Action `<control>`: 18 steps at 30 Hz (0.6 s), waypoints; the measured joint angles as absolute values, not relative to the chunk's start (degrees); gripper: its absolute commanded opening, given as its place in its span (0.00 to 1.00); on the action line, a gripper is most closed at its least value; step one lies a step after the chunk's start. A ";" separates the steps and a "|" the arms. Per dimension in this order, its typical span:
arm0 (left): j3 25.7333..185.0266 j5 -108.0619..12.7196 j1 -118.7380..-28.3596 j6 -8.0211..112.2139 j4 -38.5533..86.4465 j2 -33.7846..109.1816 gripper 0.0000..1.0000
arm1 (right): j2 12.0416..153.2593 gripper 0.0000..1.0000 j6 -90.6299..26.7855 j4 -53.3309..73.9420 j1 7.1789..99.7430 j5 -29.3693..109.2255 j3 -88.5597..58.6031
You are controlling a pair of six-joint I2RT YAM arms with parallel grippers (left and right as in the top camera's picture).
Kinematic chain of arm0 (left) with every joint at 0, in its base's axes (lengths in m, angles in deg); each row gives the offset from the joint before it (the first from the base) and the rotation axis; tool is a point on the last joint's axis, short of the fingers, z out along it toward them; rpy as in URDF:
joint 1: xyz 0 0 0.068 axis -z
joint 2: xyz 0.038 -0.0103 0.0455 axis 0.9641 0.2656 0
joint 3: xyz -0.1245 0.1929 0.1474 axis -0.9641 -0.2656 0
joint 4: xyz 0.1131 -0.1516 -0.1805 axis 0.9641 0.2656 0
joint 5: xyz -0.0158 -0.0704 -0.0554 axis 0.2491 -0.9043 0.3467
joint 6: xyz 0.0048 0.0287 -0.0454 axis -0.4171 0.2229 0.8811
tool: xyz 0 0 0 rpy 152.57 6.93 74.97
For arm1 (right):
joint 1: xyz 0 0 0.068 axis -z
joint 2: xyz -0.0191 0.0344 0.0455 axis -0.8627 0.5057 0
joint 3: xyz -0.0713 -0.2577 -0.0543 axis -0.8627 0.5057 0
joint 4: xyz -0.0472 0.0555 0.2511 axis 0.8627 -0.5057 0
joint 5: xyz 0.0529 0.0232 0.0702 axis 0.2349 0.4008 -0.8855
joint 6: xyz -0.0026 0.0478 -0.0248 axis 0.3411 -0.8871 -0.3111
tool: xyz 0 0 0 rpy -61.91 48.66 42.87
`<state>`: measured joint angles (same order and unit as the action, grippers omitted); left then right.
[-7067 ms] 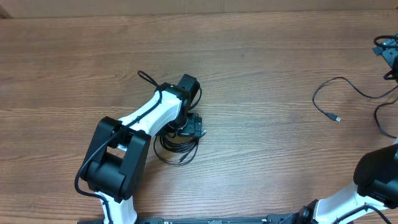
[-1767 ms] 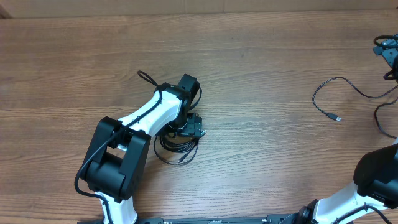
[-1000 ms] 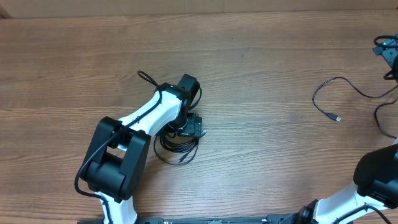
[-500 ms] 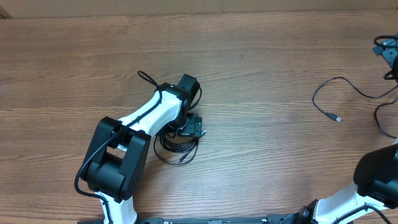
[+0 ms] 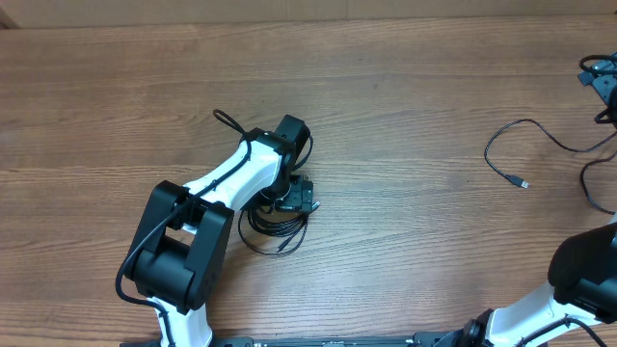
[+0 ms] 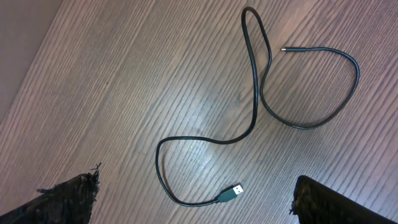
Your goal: Untangle cables
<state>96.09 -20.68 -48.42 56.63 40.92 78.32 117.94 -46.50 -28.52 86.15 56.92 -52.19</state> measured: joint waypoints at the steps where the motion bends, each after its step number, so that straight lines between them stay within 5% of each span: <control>1: 96.09 -20.68 -48.42 56.63 40.92 78.32 0.99 | 117.94 1.00 -46.52 -28.50 86.15 56.92 -52.19; 13: 95.85 -20.20 -48.38 56.63 39.72 78.17 1.00 | 117.94 1.00 -46.50 -28.50 86.15 56.90 -52.19; 15: 95.89 -19.26 -48.31 56.63 37.73 78.12 0.77 | 117.94 1.00 -46.50 -28.50 86.15 56.90 -52.19; 16: 96.05 -18.47 -48.34 56.68 36.20 78.12 0.31 | 117.94 1.00 -46.52 -28.50 86.15 56.92 -52.19; 17: 96.05 -18.19 -48.34 56.61 35.67 78.14 0.04 | 117.96 1.00 -46.50 -28.50 86.15 56.90 -52.19; 18: 96.13 -18.08 -48.34 56.63 35.54 78.19 0.04 | 117.96 1.00 -46.50 -28.50 86.15 56.92 -52.19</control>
